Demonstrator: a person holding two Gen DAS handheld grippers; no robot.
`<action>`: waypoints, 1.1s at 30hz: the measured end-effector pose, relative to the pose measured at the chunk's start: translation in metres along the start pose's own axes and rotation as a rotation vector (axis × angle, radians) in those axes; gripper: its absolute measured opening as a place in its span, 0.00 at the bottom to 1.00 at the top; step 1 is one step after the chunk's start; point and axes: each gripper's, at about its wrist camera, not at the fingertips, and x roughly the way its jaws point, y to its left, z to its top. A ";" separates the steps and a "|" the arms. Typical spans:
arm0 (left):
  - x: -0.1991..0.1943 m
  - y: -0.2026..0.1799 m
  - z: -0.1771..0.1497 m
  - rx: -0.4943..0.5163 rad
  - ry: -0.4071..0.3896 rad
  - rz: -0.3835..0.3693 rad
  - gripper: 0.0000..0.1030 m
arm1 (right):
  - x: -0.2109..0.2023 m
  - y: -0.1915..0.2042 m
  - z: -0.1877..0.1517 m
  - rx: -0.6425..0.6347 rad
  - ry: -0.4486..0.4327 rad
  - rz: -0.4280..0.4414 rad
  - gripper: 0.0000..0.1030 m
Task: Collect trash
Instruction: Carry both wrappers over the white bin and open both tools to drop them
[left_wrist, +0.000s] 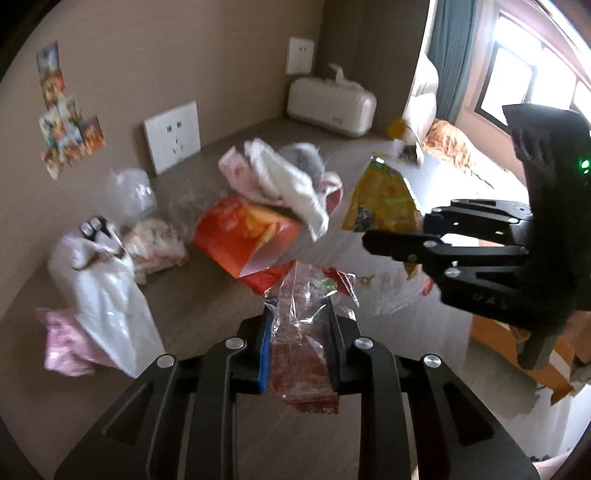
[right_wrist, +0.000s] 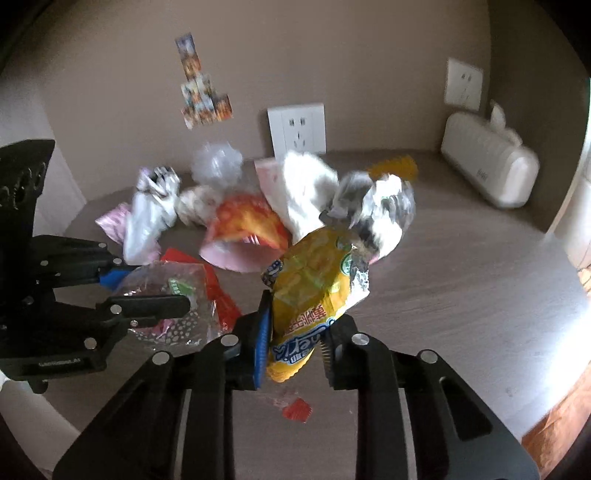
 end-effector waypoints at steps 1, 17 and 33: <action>-0.006 -0.004 0.003 0.009 -0.009 0.011 0.22 | -0.011 0.000 0.003 -0.007 -0.018 -0.007 0.24; -0.047 -0.149 0.059 0.227 -0.141 -0.121 0.22 | -0.165 -0.055 -0.029 0.079 -0.161 -0.203 0.24; 0.089 -0.314 0.016 0.435 0.124 -0.364 0.22 | -0.182 -0.162 -0.190 0.430 0.002 -0.378 0.24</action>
